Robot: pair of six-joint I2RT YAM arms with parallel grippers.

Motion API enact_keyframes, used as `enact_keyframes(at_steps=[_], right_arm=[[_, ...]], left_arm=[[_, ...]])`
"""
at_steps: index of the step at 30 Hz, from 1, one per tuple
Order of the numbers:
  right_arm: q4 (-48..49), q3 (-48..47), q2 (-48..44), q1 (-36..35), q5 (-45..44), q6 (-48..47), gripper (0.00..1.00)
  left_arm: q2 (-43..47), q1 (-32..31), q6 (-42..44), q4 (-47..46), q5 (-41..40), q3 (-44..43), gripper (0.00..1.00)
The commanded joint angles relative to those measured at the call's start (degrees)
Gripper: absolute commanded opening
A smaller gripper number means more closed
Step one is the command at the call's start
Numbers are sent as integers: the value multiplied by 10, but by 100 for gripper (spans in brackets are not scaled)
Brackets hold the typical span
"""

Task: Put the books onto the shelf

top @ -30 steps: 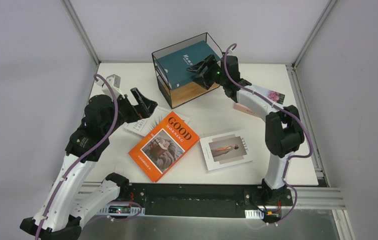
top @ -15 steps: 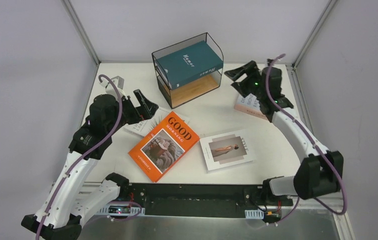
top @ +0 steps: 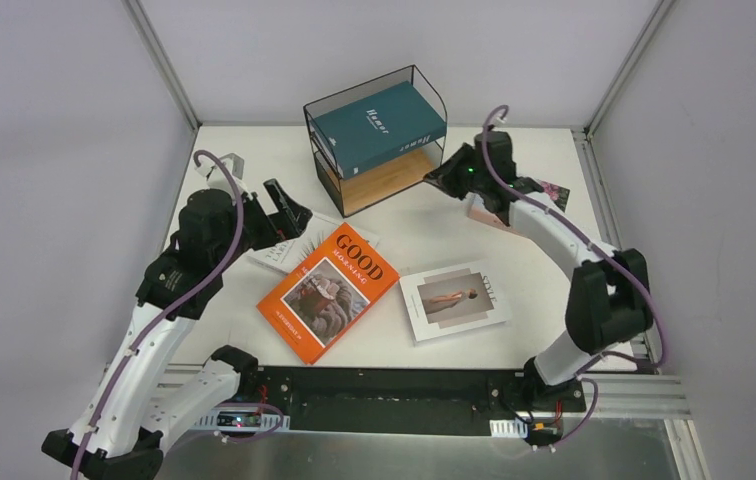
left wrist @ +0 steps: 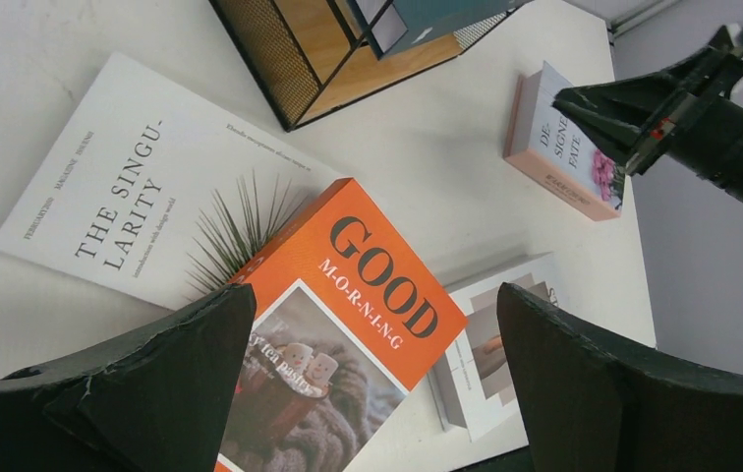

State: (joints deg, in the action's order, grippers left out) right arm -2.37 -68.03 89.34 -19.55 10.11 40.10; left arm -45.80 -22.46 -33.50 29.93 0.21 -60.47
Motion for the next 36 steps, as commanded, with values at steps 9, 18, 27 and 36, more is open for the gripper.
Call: enact_keyframes(at_steps=[9,18,27,36], right_arm=[[-17,-199,151,-64,4,-8,0],[-38,-278,219,-66,19,-8,0],[-22,-262,207,-71,37,-19,0],[-15,-46,16,-70,2,-54,63]], left_arm=[[45,0,-11,87,-119,-56,99],[54,0,-13,96,-118,-51,99],[41,0,-16,96,-104,-43,99],[25,0,-8,104,-87,6,100]])
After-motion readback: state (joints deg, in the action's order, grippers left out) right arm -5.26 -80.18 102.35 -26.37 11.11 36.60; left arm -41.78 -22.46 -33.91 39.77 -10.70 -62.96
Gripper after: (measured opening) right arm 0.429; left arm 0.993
